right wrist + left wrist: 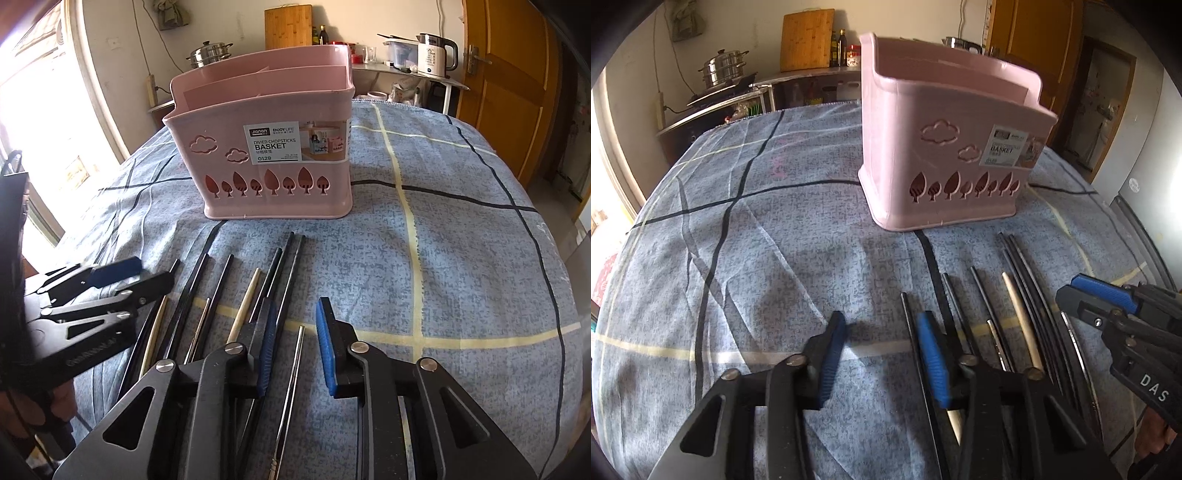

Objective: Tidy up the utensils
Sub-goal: 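Grasp a black chopstick with the left tool while the right tool grasps another black chopstick, then lift the black chopsticks with both tools and carry them over the pink basket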

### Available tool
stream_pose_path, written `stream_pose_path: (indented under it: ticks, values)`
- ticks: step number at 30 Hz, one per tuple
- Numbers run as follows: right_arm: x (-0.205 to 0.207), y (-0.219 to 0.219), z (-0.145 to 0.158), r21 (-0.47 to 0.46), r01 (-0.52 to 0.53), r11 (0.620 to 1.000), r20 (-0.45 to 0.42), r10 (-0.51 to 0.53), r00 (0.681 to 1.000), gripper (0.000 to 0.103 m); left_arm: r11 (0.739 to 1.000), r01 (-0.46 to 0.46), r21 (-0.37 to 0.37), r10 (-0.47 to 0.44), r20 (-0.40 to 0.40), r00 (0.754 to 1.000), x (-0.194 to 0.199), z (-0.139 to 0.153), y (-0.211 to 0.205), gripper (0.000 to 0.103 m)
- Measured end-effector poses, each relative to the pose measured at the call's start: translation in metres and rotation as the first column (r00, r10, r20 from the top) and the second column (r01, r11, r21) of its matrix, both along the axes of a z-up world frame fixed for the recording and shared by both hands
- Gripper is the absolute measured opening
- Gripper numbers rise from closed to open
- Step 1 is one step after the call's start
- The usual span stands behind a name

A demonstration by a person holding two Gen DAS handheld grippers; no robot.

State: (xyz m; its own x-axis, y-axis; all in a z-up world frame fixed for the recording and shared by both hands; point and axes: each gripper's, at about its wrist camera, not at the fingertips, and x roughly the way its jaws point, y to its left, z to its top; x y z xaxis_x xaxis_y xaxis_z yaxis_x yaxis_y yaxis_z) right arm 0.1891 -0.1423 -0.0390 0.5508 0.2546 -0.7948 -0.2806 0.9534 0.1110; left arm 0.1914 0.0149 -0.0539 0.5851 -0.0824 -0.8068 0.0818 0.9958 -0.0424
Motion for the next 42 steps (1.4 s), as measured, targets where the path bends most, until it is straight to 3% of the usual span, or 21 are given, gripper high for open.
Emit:
stream_pose_path:
  ticks: [3, 5, 17, 25, 31, 42]
  values:
    - [0.007, 0.001, -0.003, 0.006, -0.005, 1.000, -0.026, 0.005, 1.000, 0.020, 1.000, 0.000, 0.026, 0.000, 0.000, 1.000, 0.005, 0.000, -0.001, 0.013]
    - [0.012, 0.002, -0.006, 0.013, -0.005, 1.000, -0.045, 0.005, 0.999, 0.019, 1.000, 0.003, 0.018, -0.003, -0.005, 1.000, 0.007, 0.001, 0.003, 0.008]
    - [0.037, 0.012, -0.012, -0.011, -0.017, 1.000, -0.109, 0.016, 0.994, 0.014, 0.998, -0.023, -0.051, 0.021, -0.040, 0.999, 0.010, 0.001, 0.029, 0.008]
    - [0.048, 0.014, -0.011, -0.012, -0.019, 1.000, -0.147, 0.017, 0.989, 0.007, 1.000, 0.012, -0.004, -0.012, -0.072, 0.997, 0.015, 0.002, 0.022, 0.009]
    - [0.051, 0.007, -0.004, 0.040, -0.009, 0.999, -0.149, 0.015, 0.989, 0.006, 0.994, -0.011, -0.108, 0.002, -0.086, 0.996, 0.013, 0.004, 0.035, 0.007]
    - [0.035, 0.003, 0.039, 0.108, -0.027, 0.994, -0.081, 0.036, 0.996, 0.006, 0.988, 0.031, -0.151, -0.033, -0.007, 0.999, -0.003, 0.051, 0.036, 0.004]
